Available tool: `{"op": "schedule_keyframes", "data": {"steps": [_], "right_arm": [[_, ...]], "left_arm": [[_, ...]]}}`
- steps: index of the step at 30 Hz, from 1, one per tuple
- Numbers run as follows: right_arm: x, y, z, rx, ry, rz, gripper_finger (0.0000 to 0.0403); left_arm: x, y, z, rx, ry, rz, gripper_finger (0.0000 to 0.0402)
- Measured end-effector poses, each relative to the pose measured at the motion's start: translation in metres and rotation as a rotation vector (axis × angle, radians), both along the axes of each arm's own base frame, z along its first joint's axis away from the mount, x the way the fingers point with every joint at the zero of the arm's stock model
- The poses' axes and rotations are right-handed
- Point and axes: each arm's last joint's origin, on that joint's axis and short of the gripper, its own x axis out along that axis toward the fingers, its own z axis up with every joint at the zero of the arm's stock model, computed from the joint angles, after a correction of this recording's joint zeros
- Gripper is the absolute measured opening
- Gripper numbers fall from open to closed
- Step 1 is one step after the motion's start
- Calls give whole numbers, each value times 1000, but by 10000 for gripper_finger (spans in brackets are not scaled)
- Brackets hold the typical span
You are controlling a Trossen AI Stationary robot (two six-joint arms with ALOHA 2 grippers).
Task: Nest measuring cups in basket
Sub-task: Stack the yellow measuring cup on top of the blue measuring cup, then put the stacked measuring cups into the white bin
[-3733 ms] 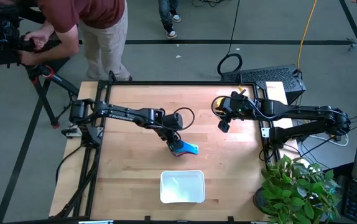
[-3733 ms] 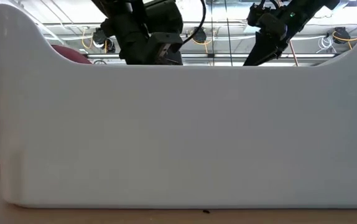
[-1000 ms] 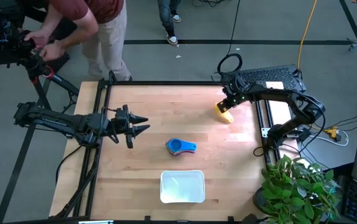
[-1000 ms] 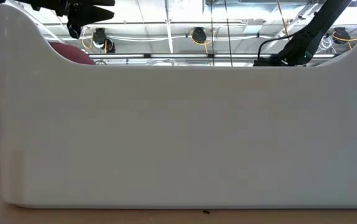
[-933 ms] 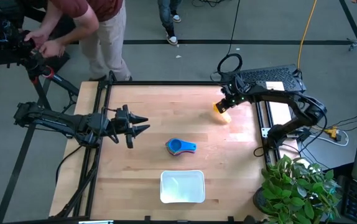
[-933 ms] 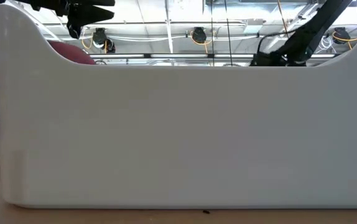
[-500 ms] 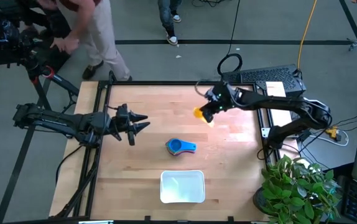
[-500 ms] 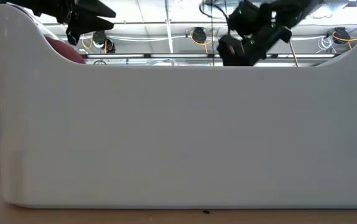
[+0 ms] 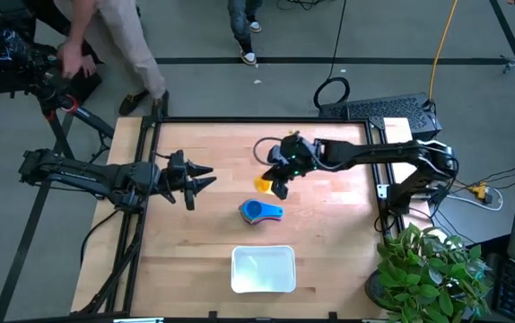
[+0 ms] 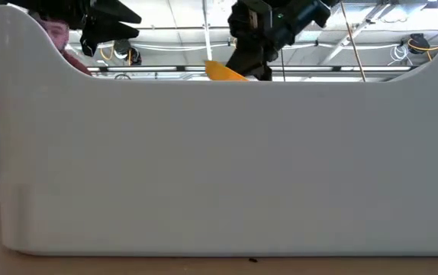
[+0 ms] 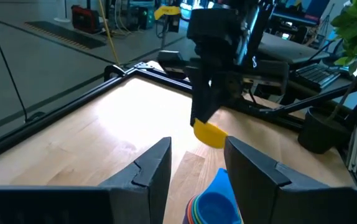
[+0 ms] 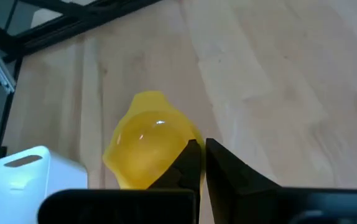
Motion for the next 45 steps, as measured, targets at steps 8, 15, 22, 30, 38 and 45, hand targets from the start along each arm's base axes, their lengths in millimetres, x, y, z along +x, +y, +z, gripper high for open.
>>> {"op": "schedule_keyframes", "data": {"steps": [8,15,22,30,38,45], "right_arm": [[26,26,-19,-31,96,157,0],[42,40,-30,-72,190,253,0],[52,42,-38,-87,209,267,0],[53,41,-42,-126,235,240,3],[54,40,-41,-128,217,238,61],[54,40,-42,-133,215,243,101]], "left_arm": [[0,0,-2,2,18,0,149],[0,0,-2,0,17,0,149],[0,0,-2,-1,17,0,149],[0,0,-2,-5,17,1,149],[0,-1,-2,-14,22,-7,149],[0,-1,-2,-15,22,-8,149]]}}
